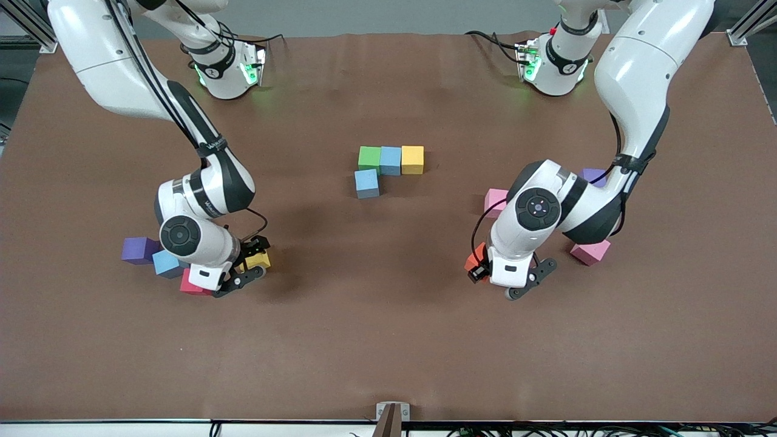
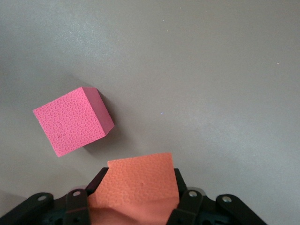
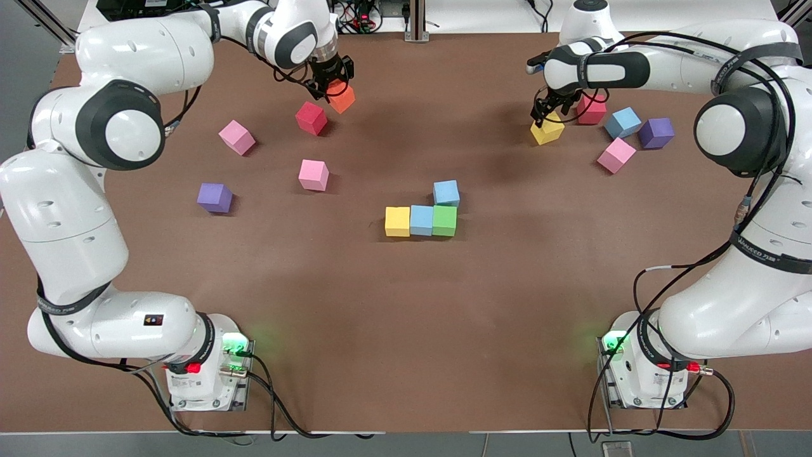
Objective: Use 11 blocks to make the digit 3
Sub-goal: 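Grasp the yellow block with the right gripper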
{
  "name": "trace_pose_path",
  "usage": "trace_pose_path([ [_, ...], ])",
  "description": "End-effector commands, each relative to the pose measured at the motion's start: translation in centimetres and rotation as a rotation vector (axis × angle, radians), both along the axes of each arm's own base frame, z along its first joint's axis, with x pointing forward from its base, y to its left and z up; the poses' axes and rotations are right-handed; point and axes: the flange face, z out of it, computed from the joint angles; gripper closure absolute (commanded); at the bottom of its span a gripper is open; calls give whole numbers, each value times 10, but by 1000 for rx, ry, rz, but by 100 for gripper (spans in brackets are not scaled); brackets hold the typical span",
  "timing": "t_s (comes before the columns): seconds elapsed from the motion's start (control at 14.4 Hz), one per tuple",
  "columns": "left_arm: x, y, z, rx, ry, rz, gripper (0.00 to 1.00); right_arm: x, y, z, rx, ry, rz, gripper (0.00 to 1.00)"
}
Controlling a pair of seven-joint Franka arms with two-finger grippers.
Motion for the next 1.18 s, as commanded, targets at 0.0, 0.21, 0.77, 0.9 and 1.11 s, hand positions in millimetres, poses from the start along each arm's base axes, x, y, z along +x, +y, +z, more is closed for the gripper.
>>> trace_pose_path([
  [0.0, -2, -2, 5, 14, -3, -20, 76, 2, -1, -5, -2, -5, 9, 0],
  [0.21, -1, -2, 4, 14, -4, -26, 76, -2, 2, -13, -4, 7, 7, 7],
  [0.77, -1, -1, 6, 18, -4, -40, 76, 3, 2, -13, 5, -6, 2, 54],
  [0.9, 3, 4, 7, 17, -8, -60, 76, 11, 6, -1, 14, -25, -10, 61],
  [1.11, 7, 14, 7, 22, -8, -74, 76, 16, 36, 20, 16, -50, -124, 61],
])
